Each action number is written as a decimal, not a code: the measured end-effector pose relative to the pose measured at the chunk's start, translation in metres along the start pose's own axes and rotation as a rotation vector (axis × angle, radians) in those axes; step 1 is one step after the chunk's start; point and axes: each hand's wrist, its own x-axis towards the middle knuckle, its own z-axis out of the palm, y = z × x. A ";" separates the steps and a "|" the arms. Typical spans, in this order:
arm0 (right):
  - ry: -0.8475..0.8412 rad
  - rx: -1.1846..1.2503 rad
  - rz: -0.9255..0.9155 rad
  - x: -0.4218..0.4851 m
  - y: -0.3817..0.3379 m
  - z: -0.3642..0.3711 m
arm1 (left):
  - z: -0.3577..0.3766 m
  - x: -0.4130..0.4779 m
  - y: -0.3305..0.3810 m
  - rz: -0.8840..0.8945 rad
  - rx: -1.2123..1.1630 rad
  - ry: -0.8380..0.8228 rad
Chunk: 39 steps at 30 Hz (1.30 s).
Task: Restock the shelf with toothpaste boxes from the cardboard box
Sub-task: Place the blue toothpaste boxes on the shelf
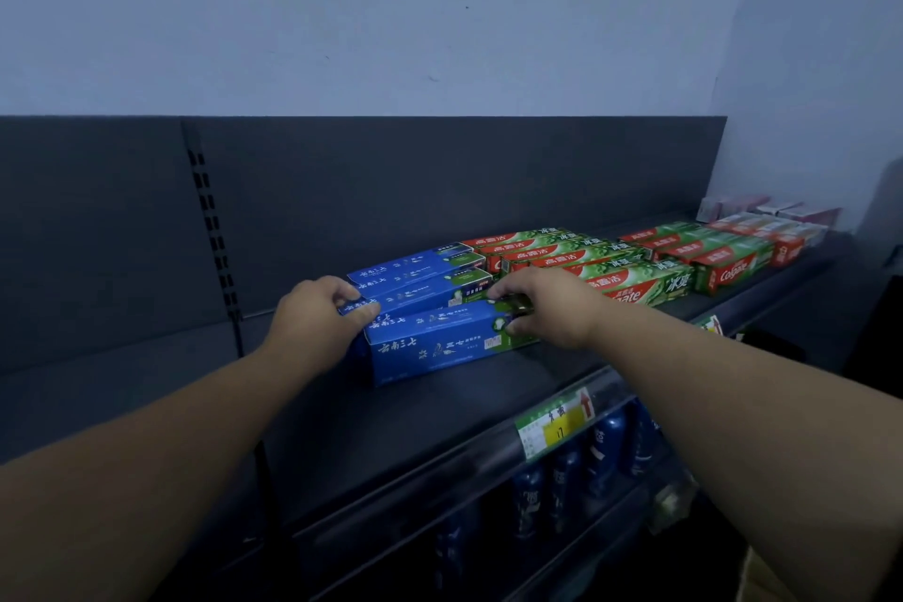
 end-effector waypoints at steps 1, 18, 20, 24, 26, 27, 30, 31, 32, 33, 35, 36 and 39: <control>0.013 -0.010 -0.005 0.001 0.000 0.002 | 0.000 -0.002 -0.001 0.017 0.006 -0.010; 0.214 -0.081 0.031 -0.026 0.015 0.001 | 0.004 -0.015 0.031 0.171 0.217 0.097; 0.245 -0.080 0.039 -0.042 0.023 -0.002 | 0.011 -0.024 0.046 0.227 0.210 0.095; 0.293 -0.053 0.083 -0.083 0.050 -0.009 | 0.036 -0.050 0.074 0.346 0.179 0.047; 0.318 -0.045 0.116 -0.109 0.067 -0.013 | 0.051 -0.066 0.090 0.390 0.176 0.022; 0.319 -0.046 0.139 -0.122 0.077 -0.015 | 0.059 -0.073 0.099 0.409 0.176 0.011; 0.293 -0.051 0.217 -0.167 0.107 -0.020 | 0.084 -0.099 0.125 0.447 0.156 -0.034; 0.282 -0.057 0.245 -0.183 0.118 -0.021 | 0.094 -0.108 0.134 0.462 0.144 -0.047; 0.272 -0.060 0.274 -0.200 0.129 -0.022 | 0.105 -0.117 0.143 0.481 0.137 -0.060; 0.264 -0.057 0.303 -0.217 0.140 -0.024 | 0.115 -0.128 0.153 0.503 0.132 -0.077; 0.258 -0.047 0.359 -0.253 0.162 -0.025 | 0.138 -0.151 0.173 0.536 0.120 -0.140; 0.258 -0.043 0.385 -0.271 0.173 -0.025 | 0.151 -0.164 0.182 0.545 0.111 -0.179; 0.238 -0.041 0.468 -0.324 0.204 -0.021 | 0.191 -0.201 0.204 0.569 0.091 -0.252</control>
